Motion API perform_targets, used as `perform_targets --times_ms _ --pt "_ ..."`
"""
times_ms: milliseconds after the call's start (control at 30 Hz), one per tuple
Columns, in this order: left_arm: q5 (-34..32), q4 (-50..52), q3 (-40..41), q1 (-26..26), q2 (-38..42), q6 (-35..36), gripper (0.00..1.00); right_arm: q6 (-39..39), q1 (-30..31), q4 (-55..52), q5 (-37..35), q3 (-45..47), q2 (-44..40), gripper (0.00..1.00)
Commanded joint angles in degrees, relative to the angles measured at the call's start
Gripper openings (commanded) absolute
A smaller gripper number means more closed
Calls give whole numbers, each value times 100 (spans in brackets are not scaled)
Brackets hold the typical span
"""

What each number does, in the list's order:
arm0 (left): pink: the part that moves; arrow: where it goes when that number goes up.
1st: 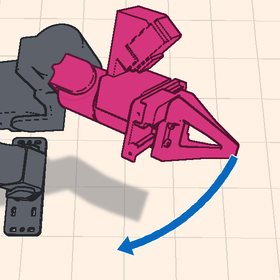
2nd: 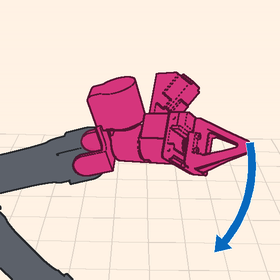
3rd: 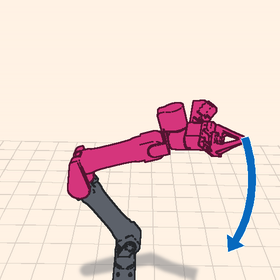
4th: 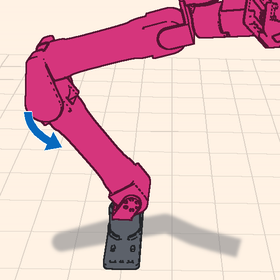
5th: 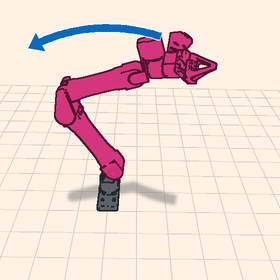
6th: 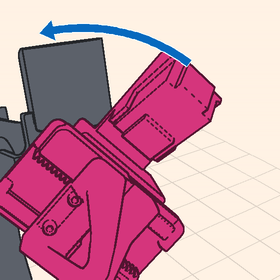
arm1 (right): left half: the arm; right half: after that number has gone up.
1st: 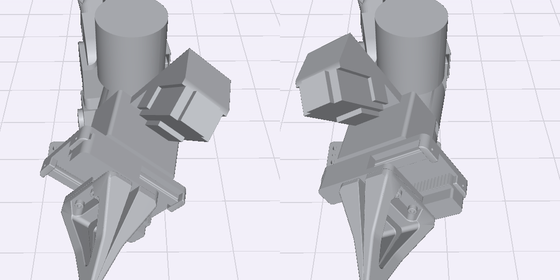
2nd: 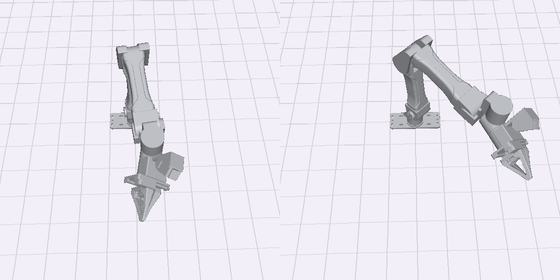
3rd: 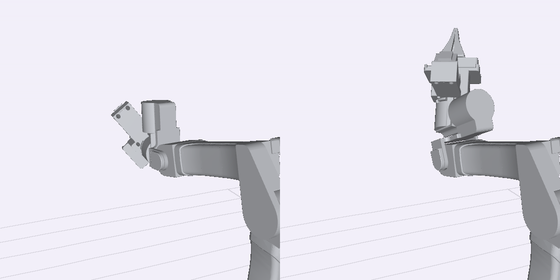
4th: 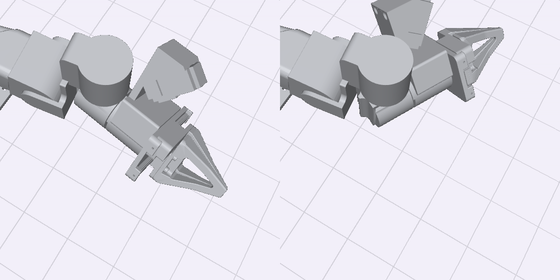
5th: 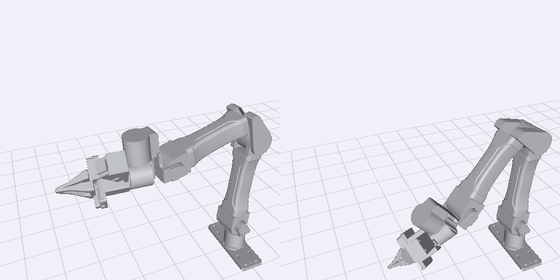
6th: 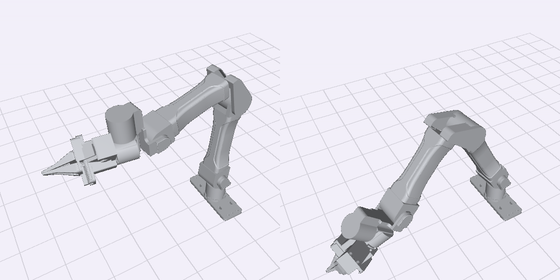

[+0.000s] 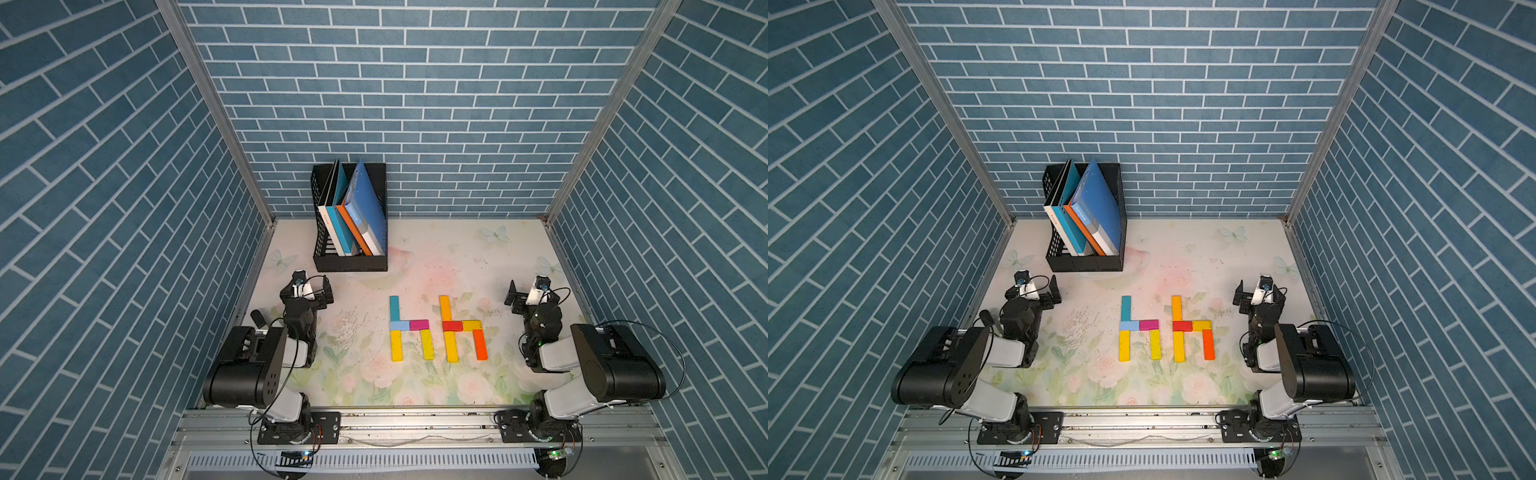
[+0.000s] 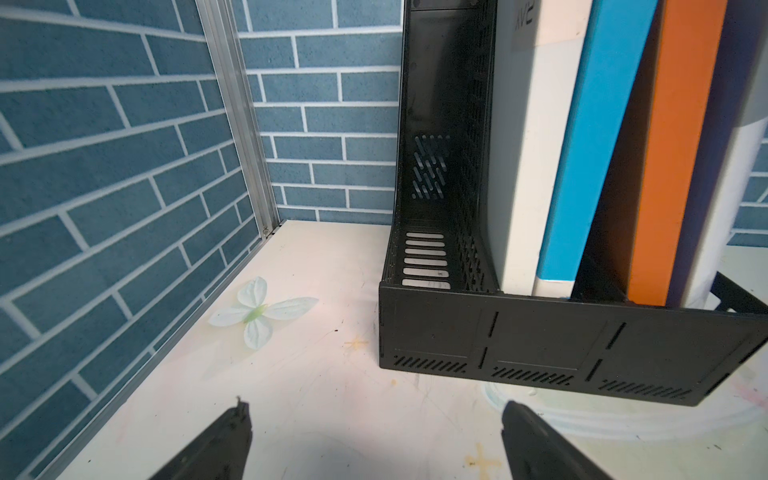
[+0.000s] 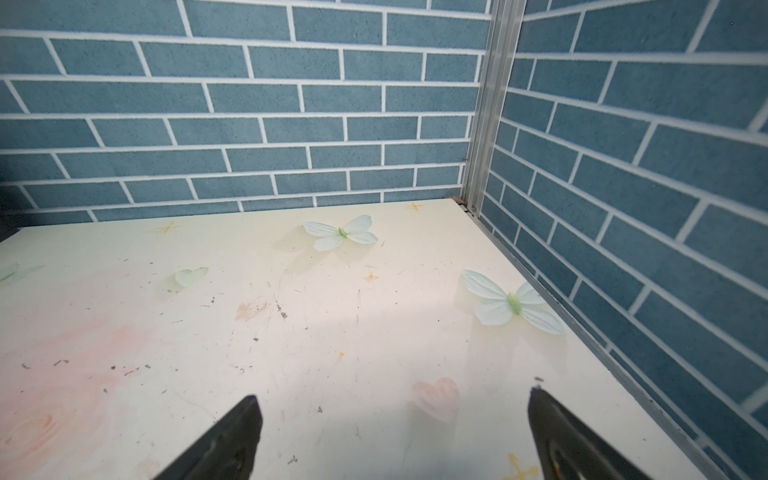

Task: Assemble the letter h with building blocks
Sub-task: Reset both arms

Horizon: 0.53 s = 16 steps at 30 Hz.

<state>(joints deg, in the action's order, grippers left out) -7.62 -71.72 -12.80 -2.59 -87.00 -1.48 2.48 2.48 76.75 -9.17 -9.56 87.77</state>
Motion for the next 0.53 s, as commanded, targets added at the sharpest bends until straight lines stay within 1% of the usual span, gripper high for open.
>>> perform_targets --times_ms 0,267,367,500 --pt "40 -70 9 8 3 72 99 -193 16 156 47 -86 5 100" --pt "37 -83 10 5 -1 69 100 -195 23 151 47 -74 4 99" --pt "34 -75 13 4 -1 77 99 -244 53 -77 47 -214 48 99" --pt "38 -70 8 8 0 74 100 -274 85 71 42 -118 -2 100"
